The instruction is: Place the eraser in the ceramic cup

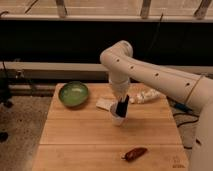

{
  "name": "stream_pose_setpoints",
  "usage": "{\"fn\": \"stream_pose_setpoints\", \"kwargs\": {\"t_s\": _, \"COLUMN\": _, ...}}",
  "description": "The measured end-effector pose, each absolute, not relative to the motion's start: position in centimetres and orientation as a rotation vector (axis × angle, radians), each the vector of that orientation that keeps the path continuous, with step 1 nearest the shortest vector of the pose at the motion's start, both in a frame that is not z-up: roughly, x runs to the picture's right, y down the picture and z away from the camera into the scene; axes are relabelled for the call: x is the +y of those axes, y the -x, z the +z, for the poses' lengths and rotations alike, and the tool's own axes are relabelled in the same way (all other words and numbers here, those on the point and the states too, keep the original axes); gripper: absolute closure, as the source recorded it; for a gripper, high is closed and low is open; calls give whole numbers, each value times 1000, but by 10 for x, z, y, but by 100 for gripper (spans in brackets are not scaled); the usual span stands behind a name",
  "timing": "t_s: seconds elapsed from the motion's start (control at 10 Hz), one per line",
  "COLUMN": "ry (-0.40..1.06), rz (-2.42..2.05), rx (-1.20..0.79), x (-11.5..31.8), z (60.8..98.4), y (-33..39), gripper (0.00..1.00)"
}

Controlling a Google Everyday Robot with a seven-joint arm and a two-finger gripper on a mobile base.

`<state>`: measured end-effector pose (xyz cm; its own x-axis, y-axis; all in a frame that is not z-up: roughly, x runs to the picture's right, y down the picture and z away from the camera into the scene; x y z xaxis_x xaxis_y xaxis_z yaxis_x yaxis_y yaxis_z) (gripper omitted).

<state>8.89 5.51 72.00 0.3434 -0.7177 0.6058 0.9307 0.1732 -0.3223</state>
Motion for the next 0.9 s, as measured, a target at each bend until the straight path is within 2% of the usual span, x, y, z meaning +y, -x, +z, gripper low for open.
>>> {"fn": "stream_pose_setpoints", "kwargs": {"t_s": 0.1, "ry": 734, "rz": -1203, "rx": -350, "x": 56, "z": 721, "y": -89, "gripper": 24}}
{"fn": "stream_pose_setpoints", "kwargs": {"t_s": 0.2, "ry": 738, "rz": -1203, "rx": -354, "x": 57, "z": 721, "y": -88, "gripper": 20}}
{"fn": "stream_pose_setpoints", "kwargs": {"t_s": 0.6, "ry": 718, "rz": -1234, "rx": -373, "x": 55, "z": 715, "y": -74, "gripper": 20}}
{"fn": "stream_pose_setpoints", "kwargs": {"t_s": 0.9, "ry": 692, "rz": -1245, "rx": -356, "x": 35, "z": 697, "y": -73, "gripper": 20}}
